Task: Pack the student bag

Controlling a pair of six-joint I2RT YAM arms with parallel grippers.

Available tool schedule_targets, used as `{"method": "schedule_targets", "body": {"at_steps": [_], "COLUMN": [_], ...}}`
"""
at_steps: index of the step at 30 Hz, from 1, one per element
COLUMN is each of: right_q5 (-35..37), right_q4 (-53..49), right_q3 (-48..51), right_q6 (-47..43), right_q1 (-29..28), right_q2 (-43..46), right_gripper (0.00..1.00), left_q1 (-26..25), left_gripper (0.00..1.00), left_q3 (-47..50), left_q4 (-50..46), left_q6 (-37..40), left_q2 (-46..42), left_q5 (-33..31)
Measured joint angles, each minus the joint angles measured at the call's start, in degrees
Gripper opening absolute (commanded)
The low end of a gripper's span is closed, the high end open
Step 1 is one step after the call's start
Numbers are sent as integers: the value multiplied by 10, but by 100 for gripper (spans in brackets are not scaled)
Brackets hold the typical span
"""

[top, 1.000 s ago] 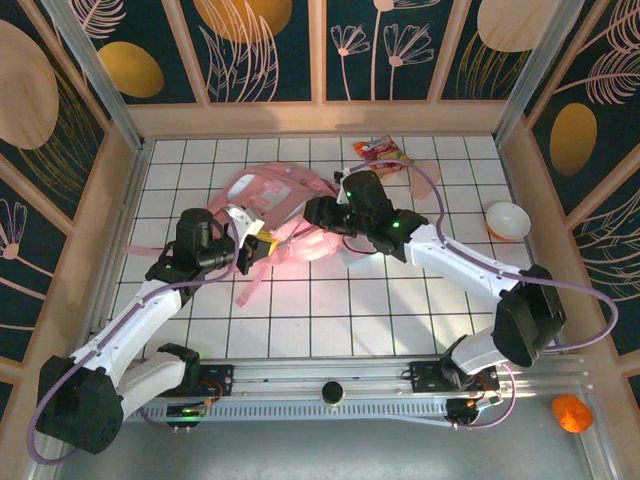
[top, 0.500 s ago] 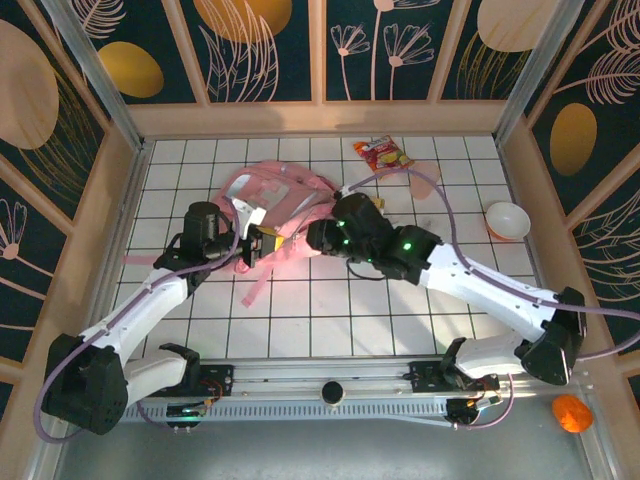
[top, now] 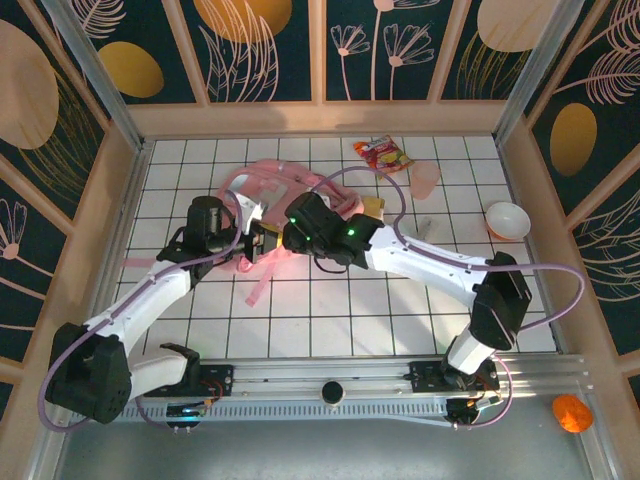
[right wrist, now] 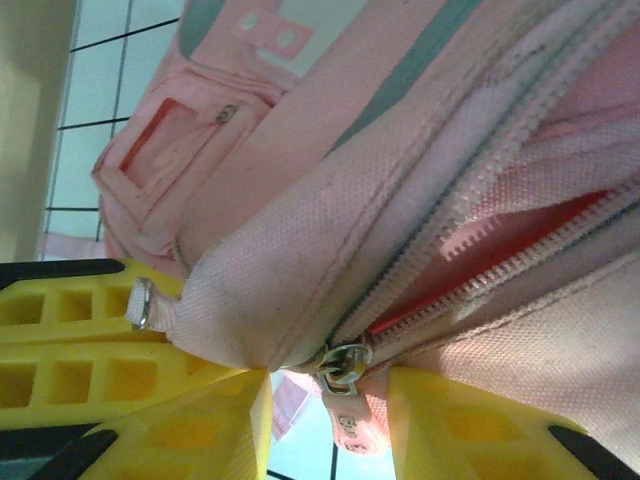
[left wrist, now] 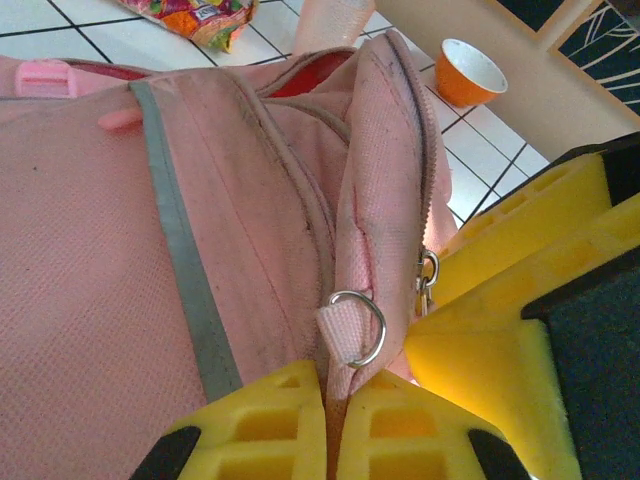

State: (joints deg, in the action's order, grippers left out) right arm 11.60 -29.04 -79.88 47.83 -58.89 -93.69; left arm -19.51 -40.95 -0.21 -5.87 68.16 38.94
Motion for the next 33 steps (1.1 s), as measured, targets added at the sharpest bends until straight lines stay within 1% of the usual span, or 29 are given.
{"method": "schedule_targets", "body": {"at_steps": [2, 4, 7, 10, 12, 14, 15, 16, 19, 20, 23, 26, 29, 33], "right_q5": [15, 32, 52, 61, 64, 66, 69, 73, 83, 85, 90, 90, 90, 83], "right_q4": [-15, -34, -59, -62, -62, -62, -64, -69, -87, -90, -98, -94, -94, -92], "right_q3": [-8, -15, -26, -27, -27, -27, -27, -28, -42, -47, -49, -49, -49, -48], "right_q6": [10, 19, 31, 37, 38, 40, 40, 40, 40, 40, 38, 36, 33, 17], "right_q1": [-2, -5, -10, -16, -17, -17, -17, -16, -16, -16, -16, -18, -18, -13], "right_q2": [-6, -11, -19, -20, -20, -20, -20, -22, -35, -40, -44, -45, -45, -43], "right_gripper": [34, 29, 18, 15, 16, 27, 31, 32, 31, 23, 13, 8, 1, 0], "left_q1": [0, 0, 0, -2, -2, -2, -2, -2, -2, -2, -2, -3, -4, -5], "left_gripper": [0, 0, 0, 0, 0, 0, 0, 0, 0, 0, 0, 0, 0, 0], "left_q3": [-4, -9, -11, -11, -11, -11, -11, -12, -14, -14, -16, -17, -19, -24], "left_q4": [-3, -9, -13, -15, -15, -15, -15, -15, -16, -16, -17, -19, -23, -36], "left_q6": [0, 2, 2, 4, 5, 5, 5, 5, 5, 5, 6, 9, 13, 30], "left_q2": [4, 6, 6, 8, 9, 9, 9, 9, 9, 9, 9, 9, 9, 9], "left_q5": [0, 0, 0, 1, 1, 1, 1, 0, 0, 0, 0, 0, 0, -6]}}
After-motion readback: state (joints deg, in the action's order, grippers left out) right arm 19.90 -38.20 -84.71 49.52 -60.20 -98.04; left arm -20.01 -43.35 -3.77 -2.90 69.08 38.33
